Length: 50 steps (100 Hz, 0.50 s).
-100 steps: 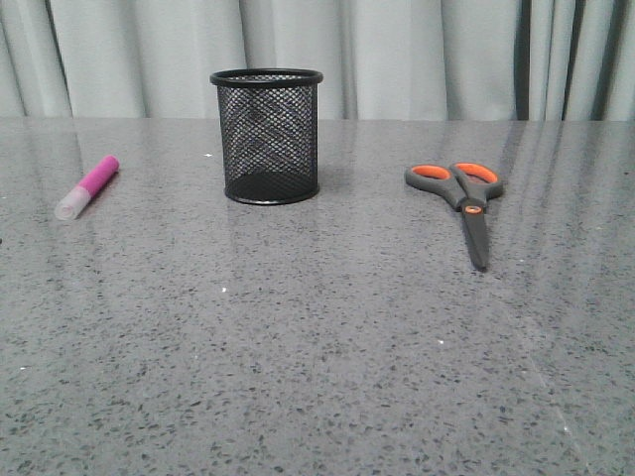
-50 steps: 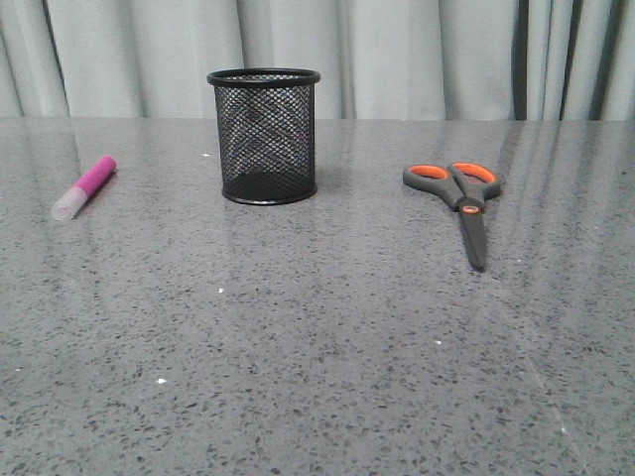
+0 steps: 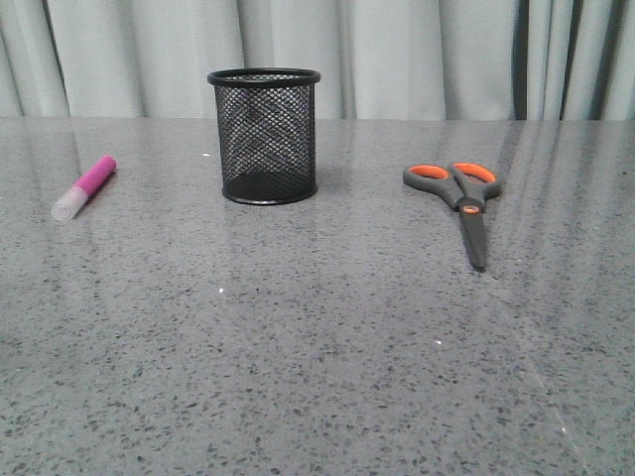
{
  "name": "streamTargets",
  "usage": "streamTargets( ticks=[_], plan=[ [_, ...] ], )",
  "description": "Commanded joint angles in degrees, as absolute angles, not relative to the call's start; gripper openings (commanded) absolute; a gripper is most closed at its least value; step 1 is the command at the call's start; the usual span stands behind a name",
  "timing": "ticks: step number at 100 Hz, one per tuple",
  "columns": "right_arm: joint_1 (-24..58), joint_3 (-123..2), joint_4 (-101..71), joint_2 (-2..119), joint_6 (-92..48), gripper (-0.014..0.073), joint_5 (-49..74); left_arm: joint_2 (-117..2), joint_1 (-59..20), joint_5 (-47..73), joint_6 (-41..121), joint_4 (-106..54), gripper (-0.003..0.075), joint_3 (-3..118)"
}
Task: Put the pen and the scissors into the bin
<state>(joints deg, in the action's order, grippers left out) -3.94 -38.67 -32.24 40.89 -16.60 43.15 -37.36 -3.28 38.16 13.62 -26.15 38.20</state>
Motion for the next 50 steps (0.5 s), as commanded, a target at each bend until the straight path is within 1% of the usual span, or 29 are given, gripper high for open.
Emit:
streamTargets(
  ticks=[1,14,30,50],
  plan=[
    [-3.91,-40.64,-34.16,41.10,-17.37,0.0463,39.71,-38.73,-3.33,34.48,17.15,-32.10,0.0426,40.24],
    [-3.91,-40.64,-34.43,41.10,-17.37,0.0463,39.58,-41.51,-3.33,34.92,19.52,-34.05,0.0383,41.07],
    [-3.91,-40.64,-34.76,41.10,-17.37,0.0463,39.49,-47.06,-3.33,38.57,19.55,-33.93,0.0382,45.33],
    [-3.91,-40.64,-34.76,41.10,-17.37,0.0463,39.36,-57.34,-3.33,42.04,20.09,-33.54,0.0382,51.59]
  ],
)
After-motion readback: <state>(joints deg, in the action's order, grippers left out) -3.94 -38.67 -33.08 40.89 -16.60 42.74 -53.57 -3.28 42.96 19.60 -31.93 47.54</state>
